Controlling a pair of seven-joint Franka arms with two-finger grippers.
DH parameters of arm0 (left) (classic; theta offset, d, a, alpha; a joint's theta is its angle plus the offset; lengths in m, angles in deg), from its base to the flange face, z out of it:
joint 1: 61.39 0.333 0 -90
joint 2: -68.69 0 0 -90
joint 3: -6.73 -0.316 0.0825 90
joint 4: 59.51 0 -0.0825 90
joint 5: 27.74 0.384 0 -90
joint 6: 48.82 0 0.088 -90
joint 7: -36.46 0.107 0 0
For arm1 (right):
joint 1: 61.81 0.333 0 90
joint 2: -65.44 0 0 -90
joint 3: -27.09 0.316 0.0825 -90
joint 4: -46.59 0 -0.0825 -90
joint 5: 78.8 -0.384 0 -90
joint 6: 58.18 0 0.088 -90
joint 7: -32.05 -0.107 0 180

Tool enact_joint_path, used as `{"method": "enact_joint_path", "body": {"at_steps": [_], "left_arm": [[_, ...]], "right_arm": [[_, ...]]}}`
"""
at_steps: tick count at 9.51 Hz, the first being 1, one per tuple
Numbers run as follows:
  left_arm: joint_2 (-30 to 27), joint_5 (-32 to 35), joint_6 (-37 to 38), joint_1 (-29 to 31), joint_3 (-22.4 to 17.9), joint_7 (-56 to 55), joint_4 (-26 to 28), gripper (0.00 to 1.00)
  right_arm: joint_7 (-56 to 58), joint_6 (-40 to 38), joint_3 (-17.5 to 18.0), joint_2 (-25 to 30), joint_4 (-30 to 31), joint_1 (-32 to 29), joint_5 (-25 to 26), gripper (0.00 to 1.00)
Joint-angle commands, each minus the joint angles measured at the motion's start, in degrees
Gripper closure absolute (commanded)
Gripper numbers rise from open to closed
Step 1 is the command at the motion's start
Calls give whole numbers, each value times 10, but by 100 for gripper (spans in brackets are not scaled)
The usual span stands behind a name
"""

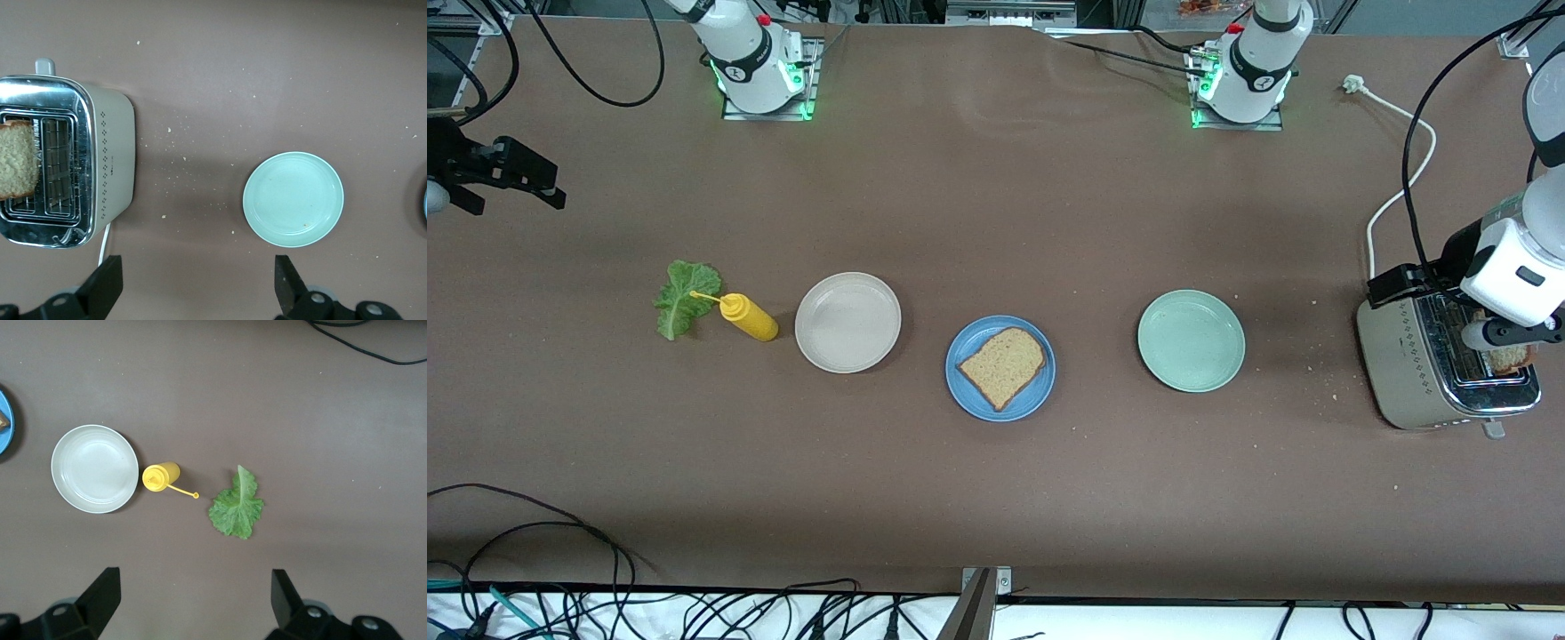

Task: Make sandwich in blue plate with both arms
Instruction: 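Reach the right gripper to the lettuce leaf and grasp it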

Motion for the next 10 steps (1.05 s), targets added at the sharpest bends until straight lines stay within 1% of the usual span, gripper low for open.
{"method": "enact_joint_path", "body": {"at_steps": [1,5,10], "left_arm": [[-4,-22,-13,23,3,41,12,0],[-4,-23,-27,33,4,43,29,0],[-5,-23,-27,35,4,60,19,0]], "right_arm": [[-4,-6,0,-3,-11,2,1,0],[-6,-7,0,-4,-12,2,1,0],[-1,-8,-1,-4,-11,2,-1,0]]}}
